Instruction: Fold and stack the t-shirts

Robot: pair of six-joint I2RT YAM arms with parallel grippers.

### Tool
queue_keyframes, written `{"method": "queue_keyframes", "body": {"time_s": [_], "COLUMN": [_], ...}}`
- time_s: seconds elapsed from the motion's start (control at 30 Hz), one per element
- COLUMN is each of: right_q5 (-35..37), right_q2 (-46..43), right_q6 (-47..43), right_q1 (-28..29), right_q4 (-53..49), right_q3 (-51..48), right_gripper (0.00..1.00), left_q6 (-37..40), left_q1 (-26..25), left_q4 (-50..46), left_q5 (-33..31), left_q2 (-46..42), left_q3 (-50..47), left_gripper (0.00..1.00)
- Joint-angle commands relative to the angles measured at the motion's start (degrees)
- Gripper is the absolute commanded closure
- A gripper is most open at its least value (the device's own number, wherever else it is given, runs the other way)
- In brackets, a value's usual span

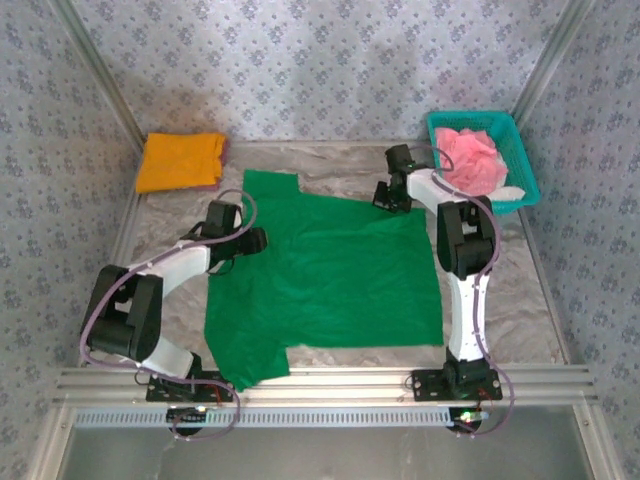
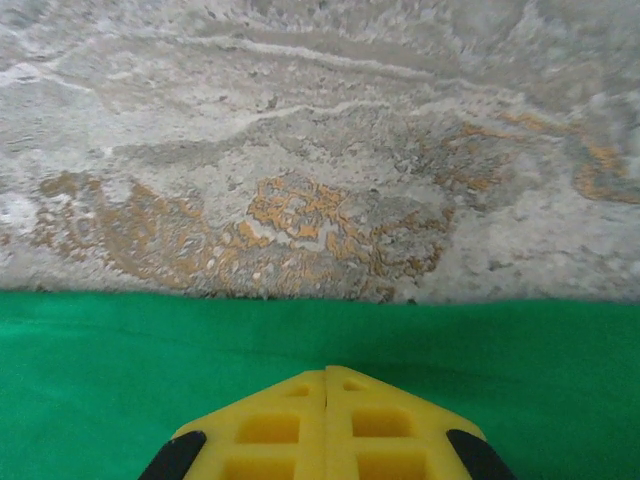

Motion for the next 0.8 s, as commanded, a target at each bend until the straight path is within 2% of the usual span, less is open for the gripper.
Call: {"method": "queue_keyframes", "body": {"time_s": [0.0, 0.1, 0.23, 0.33, 0.47, 0.53, 0.63, 0.77], "right_q5": [0.01, 0.6, 1.82, 1.85, 0.44, -0.81, -4.11, -10.19], "right_q2": [3.94, 5.78, 8.37, 11.67, 15.67, 16.97, 19.28, 16.79], "right_q6": [1.84, 3.05, 5.68, 7.19, 8.51, 8.57, 8.61, 8.61], "right_q1": [-0.27, -0.66, -1.88, -2.46, -3.03, -3.81, -4.69, -5.45], "right_q4": [0.49, 1.71, 4.27, 3.53, 4.31, 6.93, 5.4, 4.92], "right_q3": [1.53, 2.79, 5.82, 11.93, 19.75, 23.11, 31.1, 34.92], "right_gripper": [1.0, 1.0, 1.0, 1.0, 1.0, 1.0, 1.0, 1.0], "left_q6": [-1.81, -1.06, 0.15, -1.02, 0.49, 0.89, 0.87, 1.56], "left_q1": [1.28, 1.42, 2.82, 4.28, 4.67, 4.67, 5.31, 6.61], "left_q4": [-0.84, -1.18, -2.6, -1.35, -4.42, -5.59, -5.99, -9.55], "left_q5": [1.14, 1.53, 0.2, 0.51, 0.91, 1.07, 1.75, 3.18], "left_q2": [1.54, 2.47, 8.38, 12.56, 19.1, 21.11, 24.68, 29.87], "left_q3": [1.36, 3.4, 7.77, 10.41, 18.22, 21.5, 25.86, 33.73], "left_gripper": [0.36, 0.36, 0.36, 0.36, 0.36, 0.36, 0.36, 0.36]}}
